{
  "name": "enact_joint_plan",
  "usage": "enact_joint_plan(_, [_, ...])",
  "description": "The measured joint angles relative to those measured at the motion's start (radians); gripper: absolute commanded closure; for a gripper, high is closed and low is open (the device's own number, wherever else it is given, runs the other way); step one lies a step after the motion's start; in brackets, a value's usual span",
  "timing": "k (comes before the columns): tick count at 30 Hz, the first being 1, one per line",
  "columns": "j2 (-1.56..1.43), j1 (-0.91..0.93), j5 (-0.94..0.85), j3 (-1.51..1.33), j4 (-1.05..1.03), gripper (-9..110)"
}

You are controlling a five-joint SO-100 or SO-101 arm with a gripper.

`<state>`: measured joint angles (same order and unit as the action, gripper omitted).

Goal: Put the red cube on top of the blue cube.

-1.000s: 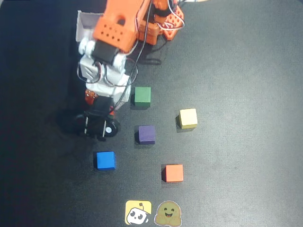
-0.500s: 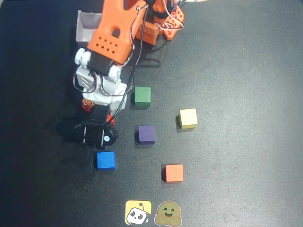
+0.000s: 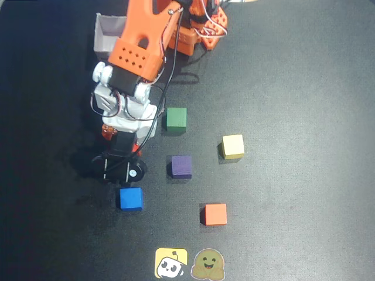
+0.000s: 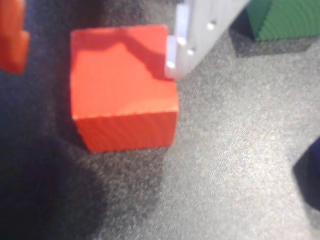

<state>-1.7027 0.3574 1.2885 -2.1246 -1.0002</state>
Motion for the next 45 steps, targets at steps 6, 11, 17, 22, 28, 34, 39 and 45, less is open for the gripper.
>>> enact_joint_plan(6, [-0.029,0.0,0.0,0.0,-0.023,80])
enact_joint_plan(11, [-0.035,0.0,0.0,0.0,-0.029,81])
enact_joint_plan(17, [-0.035,0.0,0.009,0.0,-0.029,81])
enact_joint_plan(22, [-0.035,0.0,0.015,0.0,-0.029,81])
enact_joint_plan(28, [-0.035,0.0,0.021,0.0,-0.028,81])
enact_joint_plan(34, [-0.035,-0.025,0.074,-0.002,-0.018,80])
enact_joint_plan(39, [-0.035,-0.035,0.094,-0.003,-0.015,80])
enact_joint_plan(45, [-0.021,-0.035,0.101,-0.025,0.017,80])
